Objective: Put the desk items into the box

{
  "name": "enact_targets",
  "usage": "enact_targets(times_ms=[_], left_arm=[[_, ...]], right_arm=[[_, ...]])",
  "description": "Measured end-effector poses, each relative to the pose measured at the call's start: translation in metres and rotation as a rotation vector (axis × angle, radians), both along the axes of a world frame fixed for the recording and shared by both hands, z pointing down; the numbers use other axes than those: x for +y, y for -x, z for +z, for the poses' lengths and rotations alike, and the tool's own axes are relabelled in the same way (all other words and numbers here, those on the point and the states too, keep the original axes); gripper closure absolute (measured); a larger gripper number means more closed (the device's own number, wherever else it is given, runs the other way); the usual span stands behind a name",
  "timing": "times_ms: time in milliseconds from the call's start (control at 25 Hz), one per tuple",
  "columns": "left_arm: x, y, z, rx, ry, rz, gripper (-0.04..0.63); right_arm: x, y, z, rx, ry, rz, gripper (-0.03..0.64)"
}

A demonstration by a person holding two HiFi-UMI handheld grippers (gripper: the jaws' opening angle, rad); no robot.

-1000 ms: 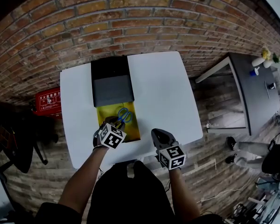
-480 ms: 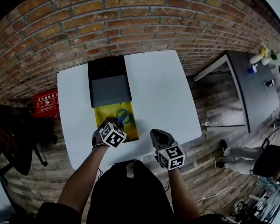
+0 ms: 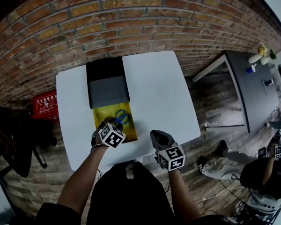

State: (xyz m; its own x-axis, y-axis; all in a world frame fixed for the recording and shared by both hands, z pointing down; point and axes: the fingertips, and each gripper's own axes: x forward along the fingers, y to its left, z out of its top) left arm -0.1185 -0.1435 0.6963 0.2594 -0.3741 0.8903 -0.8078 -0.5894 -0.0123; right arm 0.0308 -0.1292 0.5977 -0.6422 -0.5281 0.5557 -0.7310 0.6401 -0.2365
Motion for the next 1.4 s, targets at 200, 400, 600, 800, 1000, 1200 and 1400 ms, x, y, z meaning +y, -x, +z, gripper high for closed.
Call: enact_targets(times_ms=[200,400,600,800,1000,1200,1400], left_arm=[[-0.003,-0.001,-0.007,0.004,-0.035,-0.021,0.426],[-0.006,0.003,-0.026,0.031,-0.079,-0.072,0.426],[-0.007,0.009,-0.055,0.089,-0.13,-0.161,0.428],[0.001,0.022,-0.085,0.14,-0.206,-0.255,0.506],[0.013,0.04,-0.115,0.184,-0.271,-0.344,0.552],[0.031,0.064,-0.144,0.225,-0.338,-0.44,0.575],[0.055,0.081,-0.17,0.266,-0.395,-0.496,0.58]], right_arm=[[0.002,-0.004,-0.001,-0.002,-0.008,-0.002,0.592],[0.006,0.002,-0.009,-0.019,-0.019,-0.033,0.592],[0.009,0.014,-0.021,-0.044,-0.055,-0.097,0.593],[0.01,0.03,-0.034,-0.098,-0.08,-0.144,0.594],[0.011,0.045,-0.05,-0.133,-0.102,-0.201,0.594],[0.015,0.053,-0.068,-0.167,-0.126,-0.233,0.594],[0.016,0.056,-0.086,-0.212,-0.148,-0.249,0.595]])
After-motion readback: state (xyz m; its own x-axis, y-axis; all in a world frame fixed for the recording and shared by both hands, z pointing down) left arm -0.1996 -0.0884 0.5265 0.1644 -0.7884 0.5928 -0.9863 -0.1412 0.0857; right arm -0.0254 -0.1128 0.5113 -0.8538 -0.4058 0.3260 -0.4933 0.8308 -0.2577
